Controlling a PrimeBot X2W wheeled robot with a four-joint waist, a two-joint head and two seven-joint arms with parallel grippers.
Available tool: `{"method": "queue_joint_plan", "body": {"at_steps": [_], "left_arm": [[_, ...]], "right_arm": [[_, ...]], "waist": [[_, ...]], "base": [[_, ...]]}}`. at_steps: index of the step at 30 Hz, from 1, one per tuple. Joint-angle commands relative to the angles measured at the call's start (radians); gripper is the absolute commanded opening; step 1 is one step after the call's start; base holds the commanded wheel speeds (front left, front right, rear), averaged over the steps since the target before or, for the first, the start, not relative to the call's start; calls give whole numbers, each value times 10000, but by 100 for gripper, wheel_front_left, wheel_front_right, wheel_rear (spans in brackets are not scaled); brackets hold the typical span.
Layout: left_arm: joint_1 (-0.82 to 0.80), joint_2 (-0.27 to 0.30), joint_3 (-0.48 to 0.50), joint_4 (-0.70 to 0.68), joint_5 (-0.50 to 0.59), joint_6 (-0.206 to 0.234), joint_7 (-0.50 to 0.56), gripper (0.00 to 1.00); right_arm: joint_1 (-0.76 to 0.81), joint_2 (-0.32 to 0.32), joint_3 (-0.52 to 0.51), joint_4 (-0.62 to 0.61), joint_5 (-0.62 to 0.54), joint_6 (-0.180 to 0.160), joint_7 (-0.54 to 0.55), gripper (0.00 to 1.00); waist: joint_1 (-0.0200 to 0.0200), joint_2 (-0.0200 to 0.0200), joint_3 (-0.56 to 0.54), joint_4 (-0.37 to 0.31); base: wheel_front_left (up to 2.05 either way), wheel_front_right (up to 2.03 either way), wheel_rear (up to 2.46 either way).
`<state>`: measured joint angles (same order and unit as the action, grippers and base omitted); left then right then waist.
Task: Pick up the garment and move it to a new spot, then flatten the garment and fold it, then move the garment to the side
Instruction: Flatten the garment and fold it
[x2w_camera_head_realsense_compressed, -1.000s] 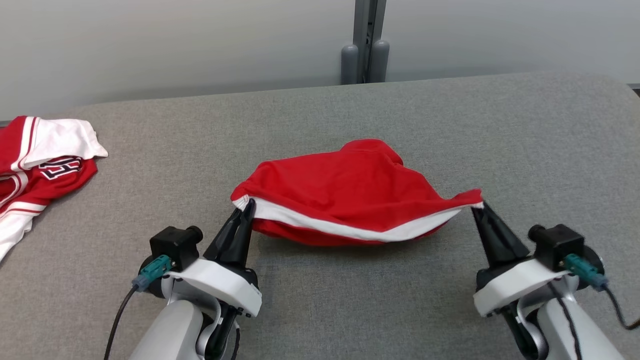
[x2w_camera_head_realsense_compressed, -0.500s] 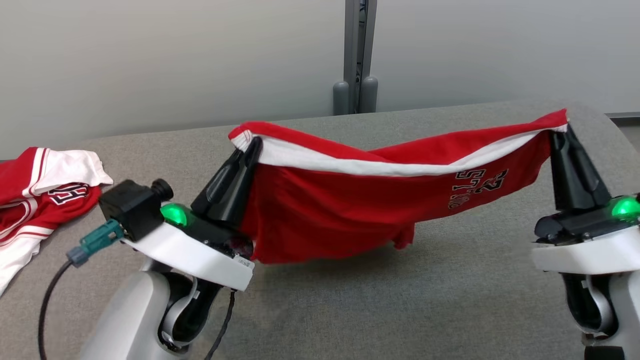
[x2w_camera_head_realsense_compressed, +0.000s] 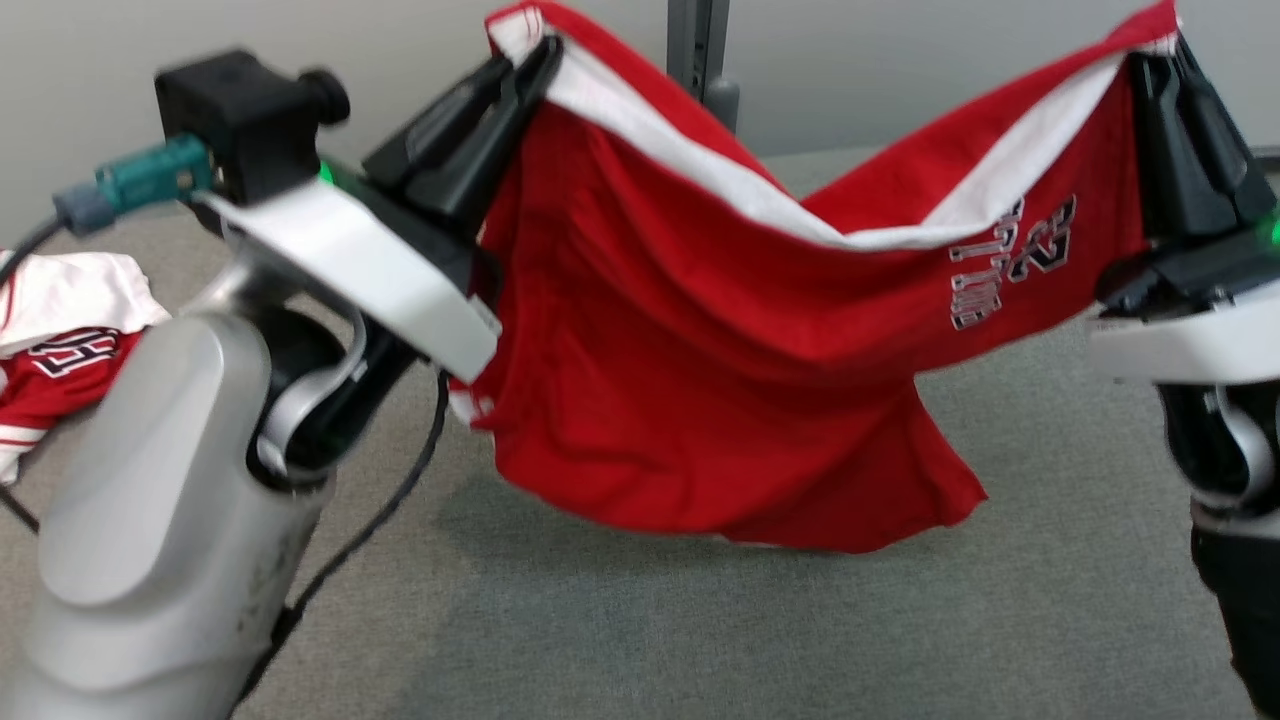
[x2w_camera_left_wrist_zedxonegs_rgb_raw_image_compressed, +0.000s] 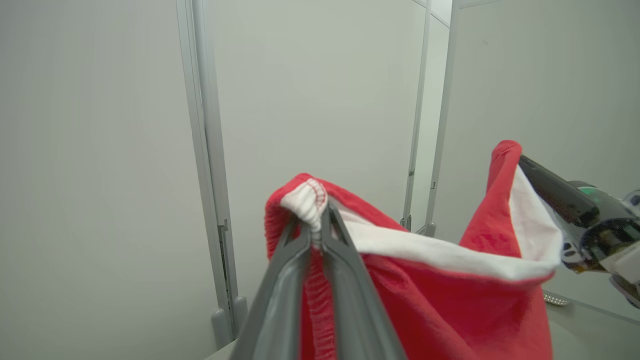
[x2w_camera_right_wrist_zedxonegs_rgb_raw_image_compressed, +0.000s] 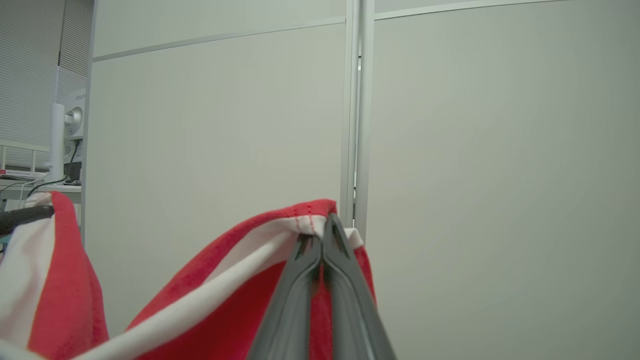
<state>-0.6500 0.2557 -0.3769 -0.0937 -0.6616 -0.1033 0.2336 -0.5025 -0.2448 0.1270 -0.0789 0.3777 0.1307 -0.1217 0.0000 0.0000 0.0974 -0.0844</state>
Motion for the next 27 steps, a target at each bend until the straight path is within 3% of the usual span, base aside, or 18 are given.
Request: {"method": "queue_joint_plan", "body": {"at_steps": [1,7,12,17,21,27], "left_arm": [[-744,8,-13,331,60,-36,133,0],[-4285,-123,24,2517,656,-114,321,0],[-7680,-281,-24,5487,1701,-107,-523,0],[-9029,-296,12,7301,2283,121,-1745,0],[-9212,-330,-45,8751,2548,150,-3017,0],[-8562,-242,-357,10359,2394,-166,-4094,0]], "right_arm": [[-653,-90,126,350,68,1,62,0],[-4186,19,432,2417,331,1,-28,0],[-7870,473,681,4995,-382,1,-677,0],[-9297,1281,417,6645,-705,1,-1236,0],[-9444,1767,808,7701,-672,1,-1439,0],[-8453,1921,1756,7540,-406,1,-1456,0]], "waist": [[0,0,777,-194],[0,0,2564,-563],[0,0,4208,-1093],[0,0,5054,-1409],[0,0,5659,-1578],[0,0,5945,-1546]], "base": [[0,0,0],[0,0,0],[0,0,0],[0,0,0],[0,0,0],[0,0,0]]}}
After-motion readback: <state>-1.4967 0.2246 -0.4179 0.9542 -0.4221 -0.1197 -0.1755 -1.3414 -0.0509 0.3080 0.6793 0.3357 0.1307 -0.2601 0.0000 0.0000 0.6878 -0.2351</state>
